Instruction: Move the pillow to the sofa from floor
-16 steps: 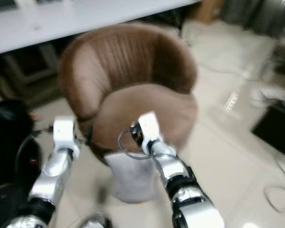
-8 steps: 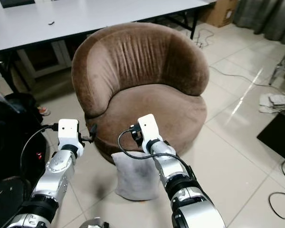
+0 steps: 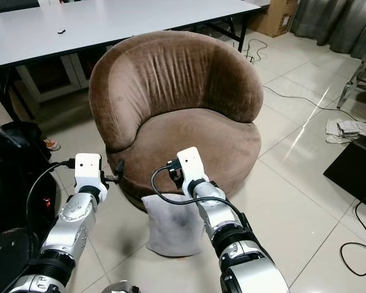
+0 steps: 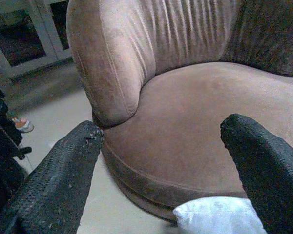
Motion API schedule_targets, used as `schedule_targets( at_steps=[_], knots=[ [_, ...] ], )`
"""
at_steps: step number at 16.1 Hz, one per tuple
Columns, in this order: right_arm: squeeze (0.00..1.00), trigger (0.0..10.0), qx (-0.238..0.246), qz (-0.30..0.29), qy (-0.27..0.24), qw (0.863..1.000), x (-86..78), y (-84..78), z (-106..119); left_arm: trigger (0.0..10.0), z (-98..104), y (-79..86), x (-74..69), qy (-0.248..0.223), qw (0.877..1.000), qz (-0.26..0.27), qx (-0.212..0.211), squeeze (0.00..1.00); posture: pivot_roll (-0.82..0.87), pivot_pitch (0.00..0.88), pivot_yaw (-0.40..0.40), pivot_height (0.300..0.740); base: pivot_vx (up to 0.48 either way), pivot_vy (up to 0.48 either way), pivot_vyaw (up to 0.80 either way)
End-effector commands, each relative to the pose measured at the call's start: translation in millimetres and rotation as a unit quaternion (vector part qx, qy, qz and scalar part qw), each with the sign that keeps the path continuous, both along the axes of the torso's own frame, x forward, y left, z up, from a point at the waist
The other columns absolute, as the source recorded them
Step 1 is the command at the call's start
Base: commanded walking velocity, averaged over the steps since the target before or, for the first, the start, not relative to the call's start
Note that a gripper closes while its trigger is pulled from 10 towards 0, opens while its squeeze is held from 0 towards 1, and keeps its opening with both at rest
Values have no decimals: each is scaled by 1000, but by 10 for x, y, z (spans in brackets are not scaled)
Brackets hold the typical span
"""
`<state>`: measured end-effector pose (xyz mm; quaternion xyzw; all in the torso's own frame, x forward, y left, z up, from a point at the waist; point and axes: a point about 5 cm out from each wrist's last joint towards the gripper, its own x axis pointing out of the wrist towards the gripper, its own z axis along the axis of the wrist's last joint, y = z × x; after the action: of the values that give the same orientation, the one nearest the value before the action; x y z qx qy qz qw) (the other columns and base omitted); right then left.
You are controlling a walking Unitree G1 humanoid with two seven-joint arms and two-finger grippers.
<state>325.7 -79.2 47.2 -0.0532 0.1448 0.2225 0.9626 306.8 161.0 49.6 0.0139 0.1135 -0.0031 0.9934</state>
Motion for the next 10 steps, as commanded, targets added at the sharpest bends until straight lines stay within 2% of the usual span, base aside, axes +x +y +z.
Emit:
schedule_targets(
  at_steps=[1,5,7,10],
  knots=[
    [0,10000,-6,-2,1,1000,1,-16,-3,10000,4,-13,17,4,1000,-4,-1,0,-73,0,27,740,0,0,0],
    [0,10000,3,1,3,1000,-4,-8,-3,10000,7,-38,13,0,1000,-5,2,0,-73,0,22,740,0,0,0],
    [0,10000,3,3,4,1000,-8,0,-7,10000,8,-44,15,3,1000,-9,17,0,-72,0,21,740,257,-401,0],
    [0,10000,2,5,6,1000,-12,5,-11,10000,7,-46,12,2,1000,-8,15,0,-69,0,17,740,260,-400,0]
  ],
)
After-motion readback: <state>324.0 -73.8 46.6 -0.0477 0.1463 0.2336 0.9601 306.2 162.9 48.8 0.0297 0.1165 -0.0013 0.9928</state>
